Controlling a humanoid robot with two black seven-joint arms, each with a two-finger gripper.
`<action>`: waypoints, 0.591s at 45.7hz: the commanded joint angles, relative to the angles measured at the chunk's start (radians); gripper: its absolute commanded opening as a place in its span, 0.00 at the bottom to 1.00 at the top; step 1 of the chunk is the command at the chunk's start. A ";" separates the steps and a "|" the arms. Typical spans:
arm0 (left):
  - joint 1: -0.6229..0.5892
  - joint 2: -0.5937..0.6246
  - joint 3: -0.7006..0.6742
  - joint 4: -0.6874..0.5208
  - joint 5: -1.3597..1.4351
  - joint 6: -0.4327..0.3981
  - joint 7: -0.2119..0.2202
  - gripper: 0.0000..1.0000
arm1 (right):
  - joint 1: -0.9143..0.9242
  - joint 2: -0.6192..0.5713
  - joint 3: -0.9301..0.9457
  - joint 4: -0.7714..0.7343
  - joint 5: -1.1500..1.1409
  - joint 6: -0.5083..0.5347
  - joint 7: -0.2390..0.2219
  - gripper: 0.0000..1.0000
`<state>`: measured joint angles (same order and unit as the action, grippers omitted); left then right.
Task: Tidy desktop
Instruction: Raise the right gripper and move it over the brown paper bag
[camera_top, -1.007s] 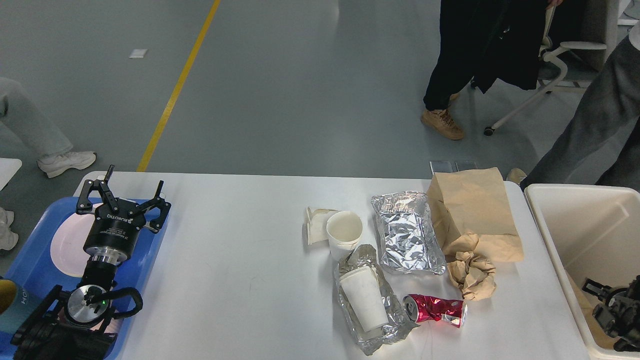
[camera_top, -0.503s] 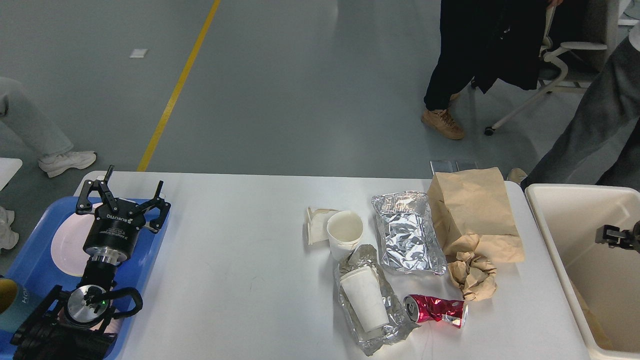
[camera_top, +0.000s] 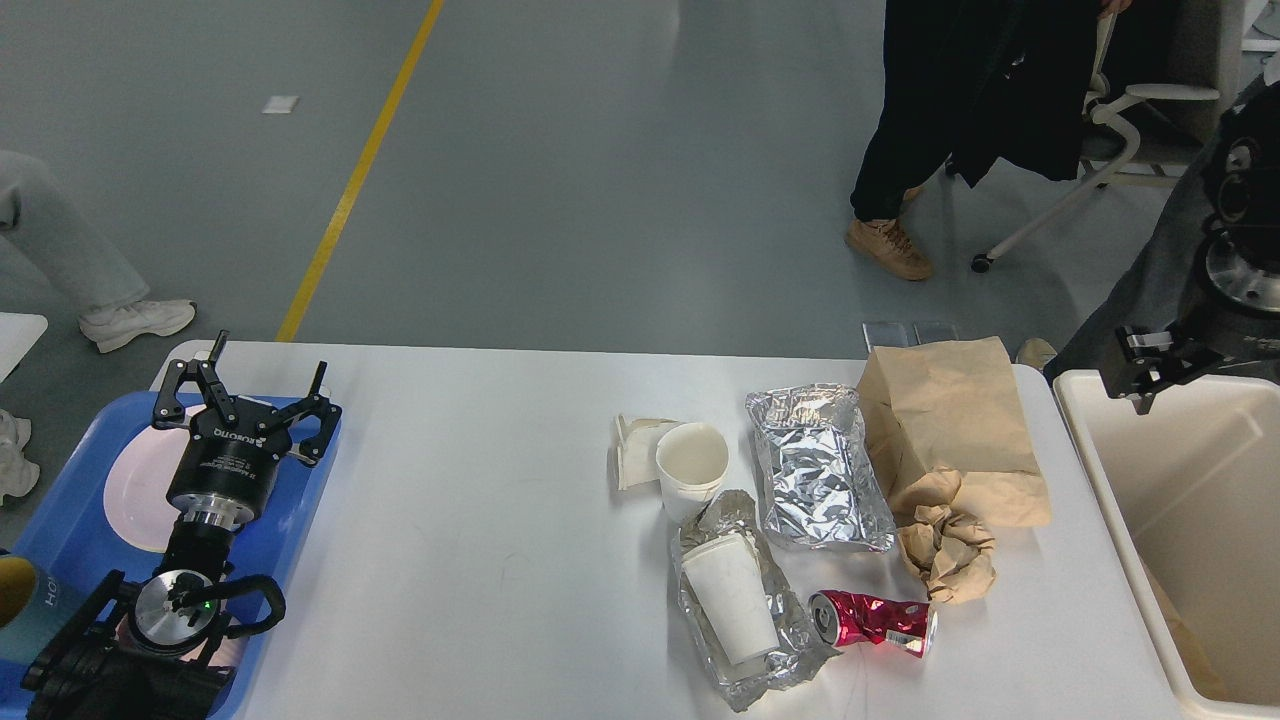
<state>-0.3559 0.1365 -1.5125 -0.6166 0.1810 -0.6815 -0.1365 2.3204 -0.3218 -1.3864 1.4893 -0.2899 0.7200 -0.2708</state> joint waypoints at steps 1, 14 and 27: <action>0.000 0.000 0.000 0.000 0.000 0.002 0.000 0.96 | 0.201 0.052 0.023 0.186 0.096 0.007 0.027 1.00; 0.000 0.000 0.000 0.000 0.000 0.002 0.000 0.96 | 0.295 0.093 0.009 0.255 0.141 0.024 0.278 1.00; 0.000 0.000 0.000 0.000 0.000 -0.001 0.000 0.96 | 0.257 0.073 0.009 0.241 0.138 0.009 0.275 1.00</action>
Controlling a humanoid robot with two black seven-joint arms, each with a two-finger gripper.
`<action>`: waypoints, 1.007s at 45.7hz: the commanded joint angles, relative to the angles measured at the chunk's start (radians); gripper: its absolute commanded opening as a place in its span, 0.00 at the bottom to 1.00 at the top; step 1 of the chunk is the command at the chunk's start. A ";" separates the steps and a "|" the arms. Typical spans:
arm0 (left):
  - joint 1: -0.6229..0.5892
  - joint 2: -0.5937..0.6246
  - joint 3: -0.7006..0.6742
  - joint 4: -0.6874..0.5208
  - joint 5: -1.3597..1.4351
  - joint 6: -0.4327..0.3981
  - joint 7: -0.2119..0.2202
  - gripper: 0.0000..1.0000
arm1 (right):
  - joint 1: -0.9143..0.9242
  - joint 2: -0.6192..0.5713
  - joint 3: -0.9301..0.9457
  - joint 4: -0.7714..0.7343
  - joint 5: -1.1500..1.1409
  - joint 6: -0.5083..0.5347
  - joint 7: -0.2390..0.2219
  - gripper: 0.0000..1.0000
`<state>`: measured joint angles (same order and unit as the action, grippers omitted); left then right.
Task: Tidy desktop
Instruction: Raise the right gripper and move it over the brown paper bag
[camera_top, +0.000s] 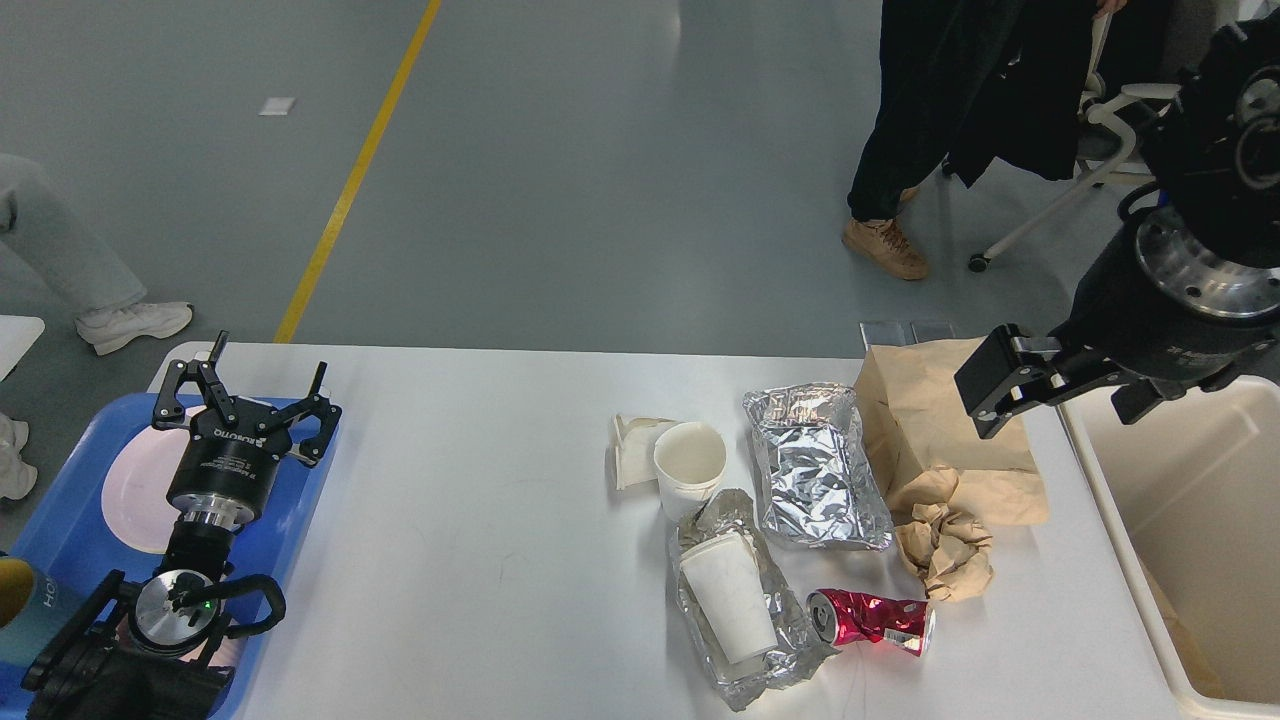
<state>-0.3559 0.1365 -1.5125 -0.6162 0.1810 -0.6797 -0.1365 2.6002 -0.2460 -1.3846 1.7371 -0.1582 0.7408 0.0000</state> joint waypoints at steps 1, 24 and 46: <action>0.000 0.000 0.000 0.000 0.000 -0.003 0.000 0.96 | -0.031 -0.001 0.012 -0.013 0.008 -0.014 0.005 1.00; 0.000 0.000 0.000 0.000 0.000 -0.004 0.001 0.96 | -0.570 0.113 0.114 -0.573 -0.009 -0.144 0.003 1.00; 0.000 0.000 0.000 0.000 0.000 -0.004 0.000 0.96 | -1.220 0.217 0.145 -1.128 -0.146 -0.397 0.009 1.00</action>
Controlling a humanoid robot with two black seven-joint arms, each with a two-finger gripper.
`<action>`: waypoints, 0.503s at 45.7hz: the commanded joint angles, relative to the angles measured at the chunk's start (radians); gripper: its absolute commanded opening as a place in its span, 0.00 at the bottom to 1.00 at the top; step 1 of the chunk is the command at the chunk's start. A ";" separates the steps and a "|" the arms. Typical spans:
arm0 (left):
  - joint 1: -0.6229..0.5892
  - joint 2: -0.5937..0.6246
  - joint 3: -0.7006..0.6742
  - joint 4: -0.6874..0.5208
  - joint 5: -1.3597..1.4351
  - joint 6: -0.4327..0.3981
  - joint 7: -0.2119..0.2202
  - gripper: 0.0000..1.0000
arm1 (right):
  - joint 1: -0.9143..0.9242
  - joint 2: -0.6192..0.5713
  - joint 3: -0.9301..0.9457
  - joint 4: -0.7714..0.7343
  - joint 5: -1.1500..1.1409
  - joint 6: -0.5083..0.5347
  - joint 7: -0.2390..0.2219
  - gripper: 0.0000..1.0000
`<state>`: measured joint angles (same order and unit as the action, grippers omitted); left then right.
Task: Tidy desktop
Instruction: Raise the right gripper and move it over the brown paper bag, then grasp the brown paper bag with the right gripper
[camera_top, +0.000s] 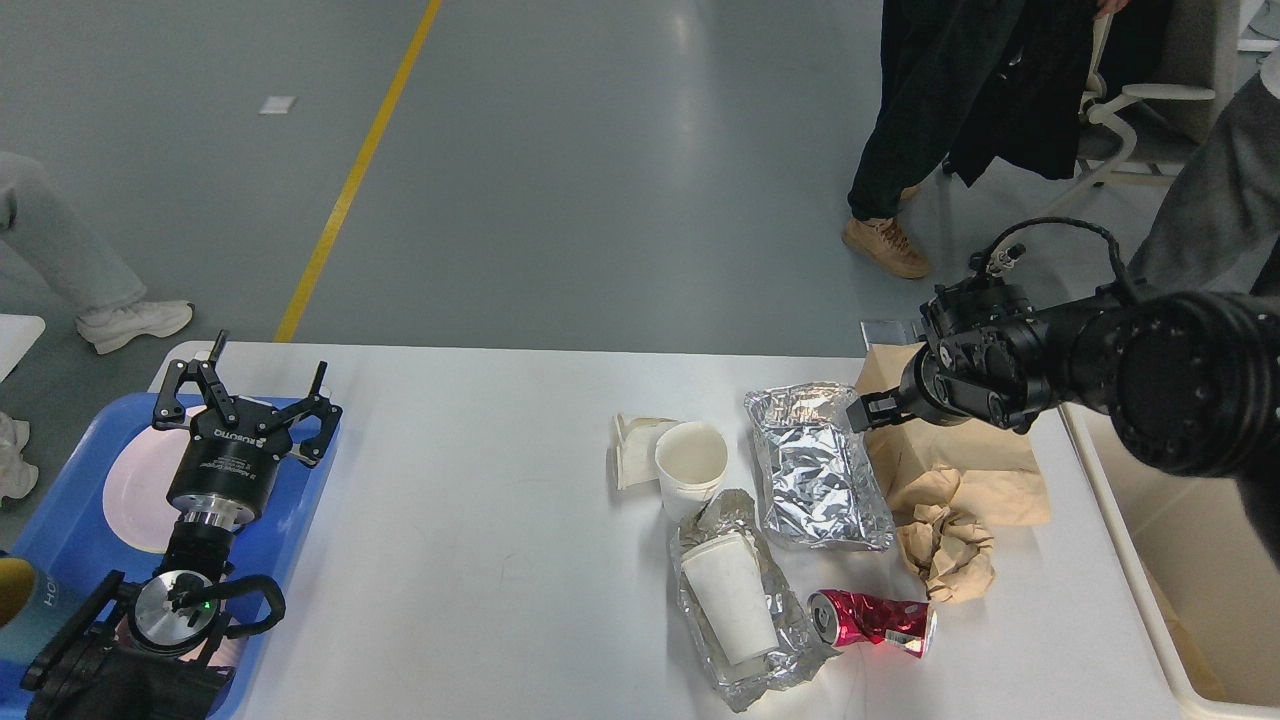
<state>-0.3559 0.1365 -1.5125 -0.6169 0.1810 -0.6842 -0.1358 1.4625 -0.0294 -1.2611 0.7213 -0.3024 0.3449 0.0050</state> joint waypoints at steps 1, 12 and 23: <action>0.000 0.000 0.000 0.000 0.000 0.000 0.001 0.96 | -0.097 0.002 0.034 -0.129 -0.003 -0.001 0.003 1.00; 0.000 0.000 0.000 0.000 0.000 0.000 0.001 0.96 | -0.241 0.000 0.052 -0.289 -0.083 -0.038 -0.011 1.00; 0.000 0.000 0.000 0.000 0.000 0.000 -0.001 0.96 | -0.344 0.005 0.052 -0.316 -0.101 -0.109 -0.033 0.94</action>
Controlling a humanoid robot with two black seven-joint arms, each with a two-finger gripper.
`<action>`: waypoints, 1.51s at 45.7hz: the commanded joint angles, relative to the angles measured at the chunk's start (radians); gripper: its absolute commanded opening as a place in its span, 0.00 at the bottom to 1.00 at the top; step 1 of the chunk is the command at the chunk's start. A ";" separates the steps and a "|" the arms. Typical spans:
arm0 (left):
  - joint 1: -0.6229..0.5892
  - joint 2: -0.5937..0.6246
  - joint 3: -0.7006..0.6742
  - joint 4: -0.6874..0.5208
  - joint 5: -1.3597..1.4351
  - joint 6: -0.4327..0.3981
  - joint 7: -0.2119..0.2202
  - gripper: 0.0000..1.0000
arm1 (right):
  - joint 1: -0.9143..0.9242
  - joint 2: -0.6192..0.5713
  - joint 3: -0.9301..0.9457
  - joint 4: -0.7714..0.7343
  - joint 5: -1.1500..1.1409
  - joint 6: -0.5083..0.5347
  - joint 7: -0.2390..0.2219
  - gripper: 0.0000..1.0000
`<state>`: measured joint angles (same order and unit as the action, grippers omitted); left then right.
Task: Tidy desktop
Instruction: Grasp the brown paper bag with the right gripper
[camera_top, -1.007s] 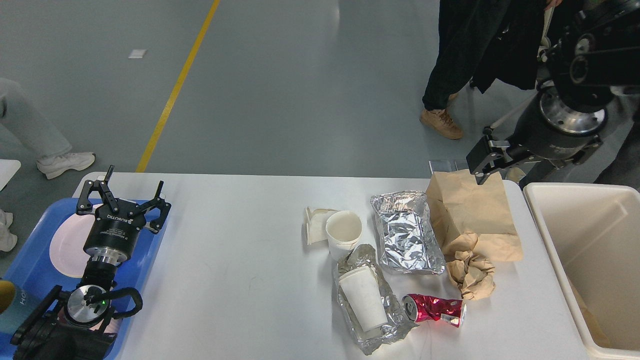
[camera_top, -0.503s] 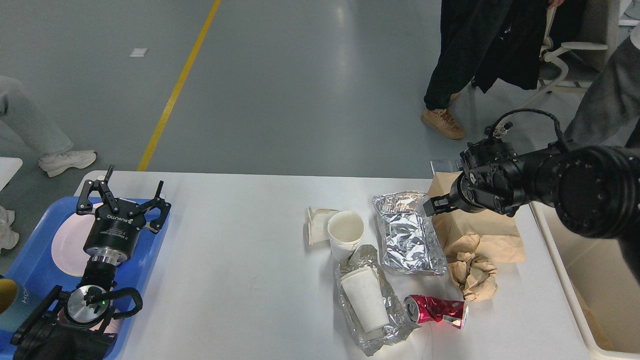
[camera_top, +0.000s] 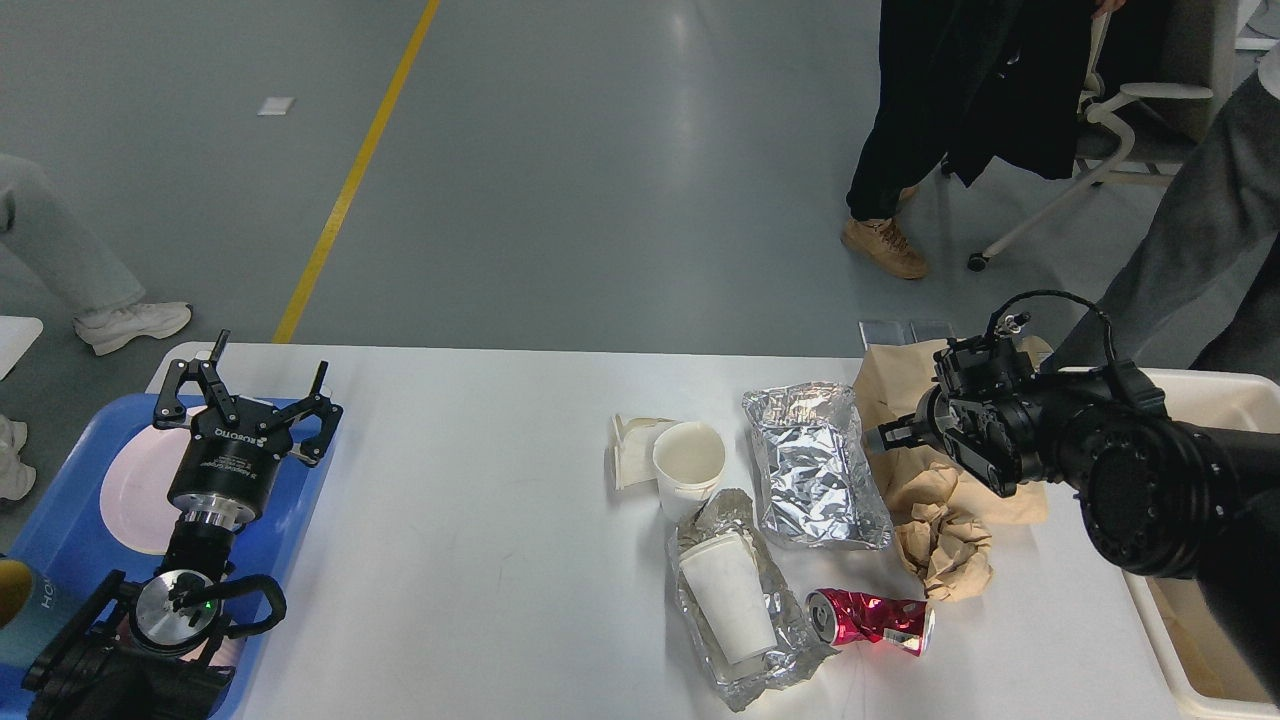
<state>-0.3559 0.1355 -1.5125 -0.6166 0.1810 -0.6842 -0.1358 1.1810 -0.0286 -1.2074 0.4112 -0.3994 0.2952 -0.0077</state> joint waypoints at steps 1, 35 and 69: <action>0.000 0.001 0.000 0.000 0.000 0.000 -0.001 0.96 | -0.081 0.006 -0.001 -0.008 -0.003 -0.077 -0.032 0.94; 0.000 0.001 0.000 0.000 0.000 0.000 -0.001 0.96 | -0.123 0.003 0.083 0.032 0.017 -0.119 -0.190 0.00; 0.000 0.001 0.000 0.000 0.000 0.000 -0.001 0.96 | -0.057 -0.028 0.143 0.046 0.040 -0.090 -0.202 0.00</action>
<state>-0.3559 0.1365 -1.5125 -0.6167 0.1810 -0.6842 -0.1365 1.0820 -0.0323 -1.0685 0.4383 -0.3774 0.1775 -0.2101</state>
